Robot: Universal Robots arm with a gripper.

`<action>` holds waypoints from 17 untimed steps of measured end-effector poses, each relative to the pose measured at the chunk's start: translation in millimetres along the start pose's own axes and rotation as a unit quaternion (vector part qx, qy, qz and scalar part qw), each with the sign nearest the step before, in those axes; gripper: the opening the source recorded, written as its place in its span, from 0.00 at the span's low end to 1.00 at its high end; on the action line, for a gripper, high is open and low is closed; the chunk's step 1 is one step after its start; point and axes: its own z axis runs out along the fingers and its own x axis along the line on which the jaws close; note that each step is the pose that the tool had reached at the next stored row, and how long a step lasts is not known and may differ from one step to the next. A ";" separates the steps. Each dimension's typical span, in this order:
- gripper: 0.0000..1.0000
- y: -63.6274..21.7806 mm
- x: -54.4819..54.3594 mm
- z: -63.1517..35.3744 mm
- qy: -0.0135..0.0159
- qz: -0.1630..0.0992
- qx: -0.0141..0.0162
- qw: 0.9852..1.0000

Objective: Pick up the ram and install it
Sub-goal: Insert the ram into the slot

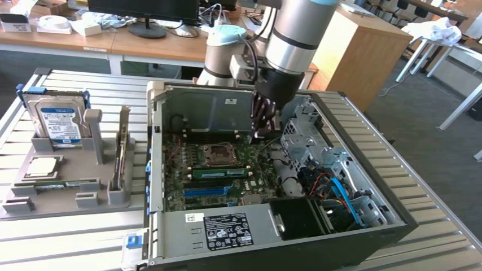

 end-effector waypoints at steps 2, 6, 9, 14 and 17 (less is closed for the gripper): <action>0.10 -0.2 0.0 3.7 0.001 0.000 0.000 1.000; 0.10 -0.6 -0.1 11.0 0.001 0.000 -0.002 1.000; 0.10 -0.9 -0.2 16.4 0.002 0.000 -0.003 1.000; 0.10 -1.3 -0.3 25.6 0.002 0.000 -0.004 1.000; 0.10 -1.6 -0.3 30.9 0.003 0.000 -0.005 1.000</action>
